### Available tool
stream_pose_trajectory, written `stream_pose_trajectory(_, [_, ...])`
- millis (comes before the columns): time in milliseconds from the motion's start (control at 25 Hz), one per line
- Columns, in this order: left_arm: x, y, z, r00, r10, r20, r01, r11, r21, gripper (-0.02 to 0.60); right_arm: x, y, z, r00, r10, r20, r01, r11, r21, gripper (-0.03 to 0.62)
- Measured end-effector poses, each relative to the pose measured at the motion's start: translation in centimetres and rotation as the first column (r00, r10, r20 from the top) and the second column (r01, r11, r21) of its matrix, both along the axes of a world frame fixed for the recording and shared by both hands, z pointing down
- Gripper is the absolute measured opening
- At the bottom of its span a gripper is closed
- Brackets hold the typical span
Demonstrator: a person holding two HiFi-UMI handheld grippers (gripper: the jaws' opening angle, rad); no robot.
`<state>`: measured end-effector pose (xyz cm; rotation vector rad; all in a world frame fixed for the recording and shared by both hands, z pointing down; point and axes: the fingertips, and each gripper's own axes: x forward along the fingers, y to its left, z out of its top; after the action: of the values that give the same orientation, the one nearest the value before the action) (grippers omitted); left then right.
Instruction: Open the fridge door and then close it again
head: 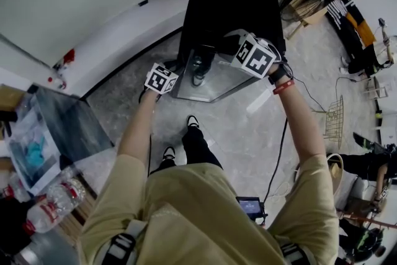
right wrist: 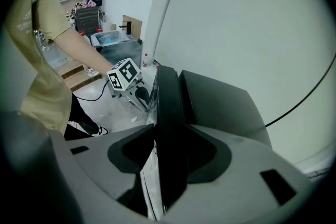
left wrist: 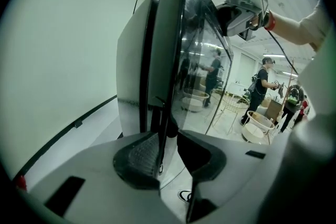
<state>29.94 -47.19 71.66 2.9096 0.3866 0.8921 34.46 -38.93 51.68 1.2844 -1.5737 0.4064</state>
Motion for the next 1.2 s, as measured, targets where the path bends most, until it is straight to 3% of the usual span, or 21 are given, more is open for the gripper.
stream_pose_trajectory(240, [-2.3,1.7,-0.1,0.999,-0.032,-0.019,0.032,0.999,-0.013,0.117,-1.7,1.2,0.1,0.999,-0.052,-0.014,0.052,0.998,-0.03,0.195])
stream_pose_trajectory(520, [-4.1,2.8,0.1,0.999,-0.047,0.012,0.047,0.999,-0.012,0.117,-3.0,1.9,0.2,0.997,-0.054,-0.051,0.054,0.999,0.005,0.202])
stream_pose_trajectory(1200, [-8.9,8.0,-1.0,0.989,-0.129,0.071,0.129,0.992,-0.001,0.104,-6.3,5.5,0.0,0.984,-0.161,-0.078,0.155,0.985,-0.072,0.202])
